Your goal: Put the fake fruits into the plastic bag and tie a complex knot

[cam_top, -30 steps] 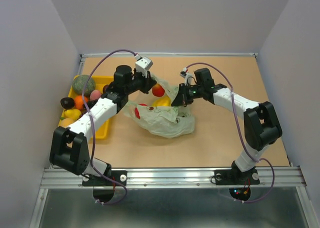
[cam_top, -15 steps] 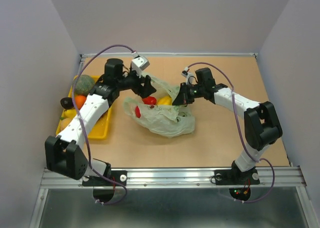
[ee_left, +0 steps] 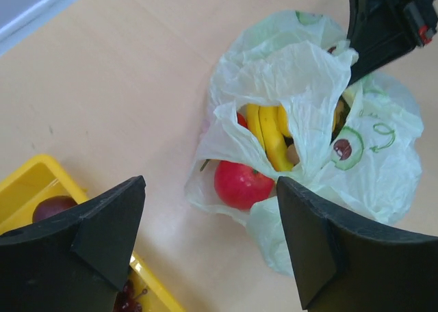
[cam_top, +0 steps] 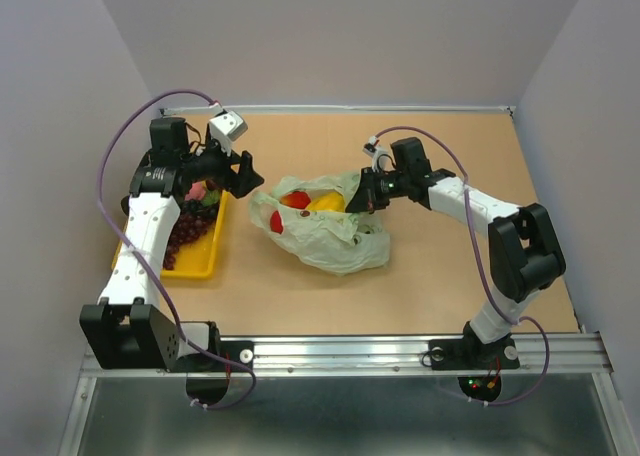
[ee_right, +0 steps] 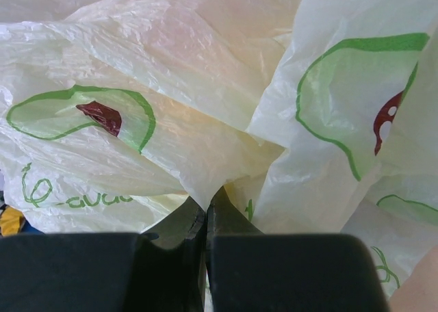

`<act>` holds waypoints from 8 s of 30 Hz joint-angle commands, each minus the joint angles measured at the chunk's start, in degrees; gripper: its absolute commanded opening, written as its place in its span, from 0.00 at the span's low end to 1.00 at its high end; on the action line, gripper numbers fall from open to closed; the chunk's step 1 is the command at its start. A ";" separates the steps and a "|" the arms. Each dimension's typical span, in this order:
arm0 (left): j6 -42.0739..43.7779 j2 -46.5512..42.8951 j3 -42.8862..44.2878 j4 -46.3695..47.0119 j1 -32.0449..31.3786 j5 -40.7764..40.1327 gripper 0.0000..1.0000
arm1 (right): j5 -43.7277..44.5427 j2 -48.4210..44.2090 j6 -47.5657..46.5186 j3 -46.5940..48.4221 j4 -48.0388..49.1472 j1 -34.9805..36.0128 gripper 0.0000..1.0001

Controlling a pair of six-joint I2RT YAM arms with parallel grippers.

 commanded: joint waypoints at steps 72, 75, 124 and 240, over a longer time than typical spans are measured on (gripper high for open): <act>-11.54 -6.47 -1.79 -5.12 18.90 9.62 0.93 | 21.52 9.66 -49.07 42.85 -7.21 20.03 1.00; -8.03 -5.94 -1.09 -8.81 19.25 8.12 0.93 | 21.52 11.78 -51.79 44.09 -7.48 22.41 1.00; -0.70 14.51 32.10 -20.43 2.38 9.70 0.00 | 41.99 3.88 -36.34 49.10 -6.07 16.71 0.01; 12.39 23.50 27.59 -29.94 -40.77 2.32 0.04 | 56.05 -42.45 -11.74 -8.39 6.76 7.83 0.00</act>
